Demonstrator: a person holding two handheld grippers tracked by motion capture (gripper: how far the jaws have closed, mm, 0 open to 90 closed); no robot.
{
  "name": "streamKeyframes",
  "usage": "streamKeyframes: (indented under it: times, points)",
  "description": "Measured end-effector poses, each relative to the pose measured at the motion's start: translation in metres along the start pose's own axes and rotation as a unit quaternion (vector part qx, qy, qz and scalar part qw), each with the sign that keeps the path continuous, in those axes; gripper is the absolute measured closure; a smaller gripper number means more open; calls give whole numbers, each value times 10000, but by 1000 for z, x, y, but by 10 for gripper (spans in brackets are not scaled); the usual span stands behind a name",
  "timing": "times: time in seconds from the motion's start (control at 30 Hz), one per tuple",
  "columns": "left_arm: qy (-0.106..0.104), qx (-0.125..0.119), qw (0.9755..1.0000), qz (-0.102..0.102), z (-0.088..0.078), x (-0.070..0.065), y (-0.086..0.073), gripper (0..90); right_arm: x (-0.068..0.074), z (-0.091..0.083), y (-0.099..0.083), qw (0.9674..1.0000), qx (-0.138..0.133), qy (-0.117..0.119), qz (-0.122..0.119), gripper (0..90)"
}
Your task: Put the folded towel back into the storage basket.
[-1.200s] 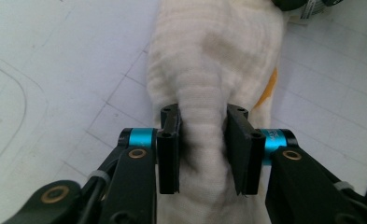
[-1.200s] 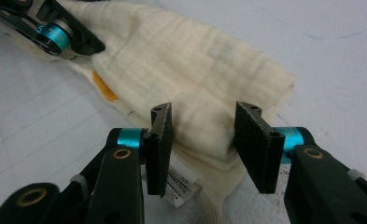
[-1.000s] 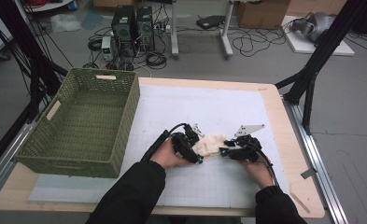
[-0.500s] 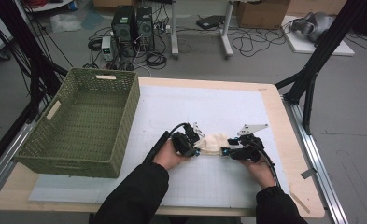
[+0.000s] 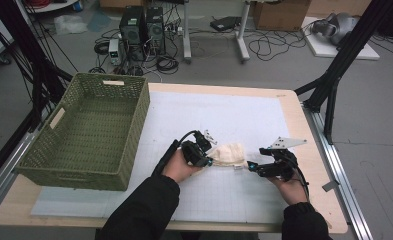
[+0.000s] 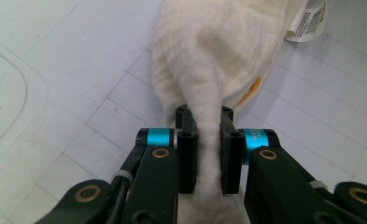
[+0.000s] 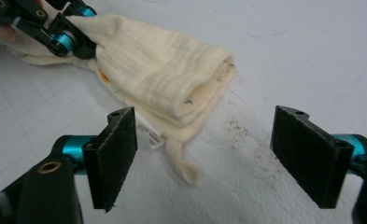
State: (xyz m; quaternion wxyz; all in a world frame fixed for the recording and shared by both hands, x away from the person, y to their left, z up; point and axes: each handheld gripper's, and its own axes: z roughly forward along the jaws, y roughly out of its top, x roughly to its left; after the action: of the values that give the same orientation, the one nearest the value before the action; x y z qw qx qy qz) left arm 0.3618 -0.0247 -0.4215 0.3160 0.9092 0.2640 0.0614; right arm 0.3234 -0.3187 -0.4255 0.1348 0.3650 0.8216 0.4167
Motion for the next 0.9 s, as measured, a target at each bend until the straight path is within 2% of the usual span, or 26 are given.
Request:
streamKeyframes:
  times: [0.17,0.3,0.37,0.4,0.43,0.5,0.6,0.67,0.7,0.73,0.77,0.8,0.87,0.9]
  points:
    - [-119,-183,9994,-271,-5,3,-7,813,6,-15,-8,10000,-89,-42,-13,205]
    - [-95,-252,9993,-275,-11,2,-9,815,8,-26,-13,9997,-208,-111,-13,200]
    - [-165,-241,9992,-265,-11,3,-9,814,7,-29,-16,9997,-240,-99,26,199]
    - [-159,-162,9995,-228,-10,3,-10,813,7,-30,-17,9997,-232,-98,27,199]
    - [-65,-87,9998,-167,-9,2,-10,812,7,-30,-17,9997,-210,-97,31,199]
    - [-149,17,9999,-65,-5,1,-10,799,7,-29,-17,9998,-198,-100,13,199]
    - [-415,39,9990,-179,-3,3,-11,725,8,-26,-17,9999,-139,-86,-51,200]
    - [-663,17,9976,-197,-3,3,-12,581,8,-24,-16,9999,-113,-52,-71,200]
    - [-672,20,9975,-197,-3,2,-12,548,9,-24,-16,9999,-101,-38,-89,200]
    - [-652,24,9977,-174,-3,1,-12,537,9,-23,-16,9999,-75,-38,-110,200]
    - [-519,35,9986,-31,-3,-1,-12,540,9,-22,-15,9999,-64,-43,-107,200]
    - [-354,55,9992,202,-2,-5,-12,569,9,-23,-15,9999,-63,-49,-110,200]
    - [28,39,9985,550,-2,-14,-13,630,8,-23,-14,9998,-124,-81,-146,200]
    - [122,59,9981,602,-1,-17,-13,653,7,-24,-13,9998,-149,-97,-131,200]
